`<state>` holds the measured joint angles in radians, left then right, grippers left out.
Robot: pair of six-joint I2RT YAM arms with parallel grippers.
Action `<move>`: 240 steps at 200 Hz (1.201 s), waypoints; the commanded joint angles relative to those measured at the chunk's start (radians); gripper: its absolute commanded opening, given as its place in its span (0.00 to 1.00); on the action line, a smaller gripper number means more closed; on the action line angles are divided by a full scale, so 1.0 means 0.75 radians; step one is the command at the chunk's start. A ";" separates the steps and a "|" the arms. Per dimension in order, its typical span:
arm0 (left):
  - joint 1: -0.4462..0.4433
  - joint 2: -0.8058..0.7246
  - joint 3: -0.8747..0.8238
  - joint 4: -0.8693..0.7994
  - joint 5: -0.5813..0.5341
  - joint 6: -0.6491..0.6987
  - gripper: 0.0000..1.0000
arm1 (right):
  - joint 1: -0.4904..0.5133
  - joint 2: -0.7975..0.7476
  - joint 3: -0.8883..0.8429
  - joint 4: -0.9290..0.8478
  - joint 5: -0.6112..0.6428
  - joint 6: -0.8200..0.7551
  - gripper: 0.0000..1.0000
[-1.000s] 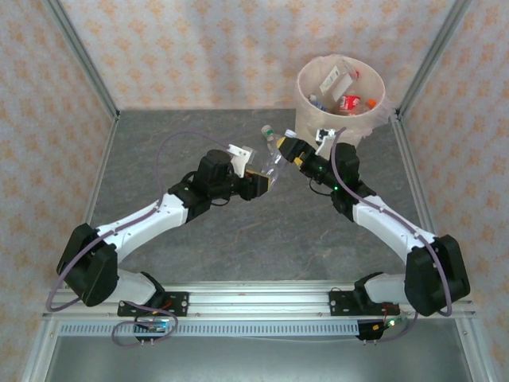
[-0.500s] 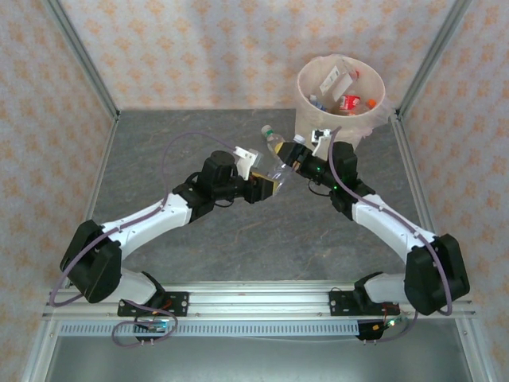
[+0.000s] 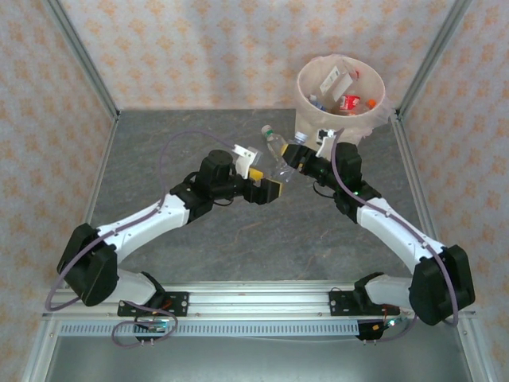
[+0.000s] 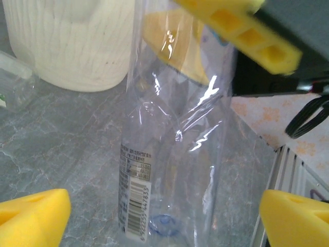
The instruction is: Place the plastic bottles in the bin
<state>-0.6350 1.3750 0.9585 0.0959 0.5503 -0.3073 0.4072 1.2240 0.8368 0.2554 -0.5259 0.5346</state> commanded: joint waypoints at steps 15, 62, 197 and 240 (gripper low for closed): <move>0.004 -0.189 -0.080 0.005 -0.354 0.003 1.00 | 0.007 -0.046 0.113 -0.105 0.134 -0.166 0.58; 0.002 -0.337 -0.214 -0.123 -1.126 -0.157 1.00 | 0.001 -0.011 0.370 -0.269 0.232 -0.328 0.58; 0.011 -0.389 -0.273 -0.302 -1.421 -0.268 1.00 | -0.311 0.453 1.206 -0.634 0.466 -0.511 0.58; 0.012 -0.411 -0.292 -0.307 -1.485 -0.295 1.00 | -0.329 0.582 1.391 -0.706 0.581 -0.600 0.60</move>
<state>-0.6342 1.0966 0.7616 -0.1146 -0.4835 -0.5018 0.1669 1.6196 1.8091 -0.2302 -0.1677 0.1356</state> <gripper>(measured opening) 0.995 0.599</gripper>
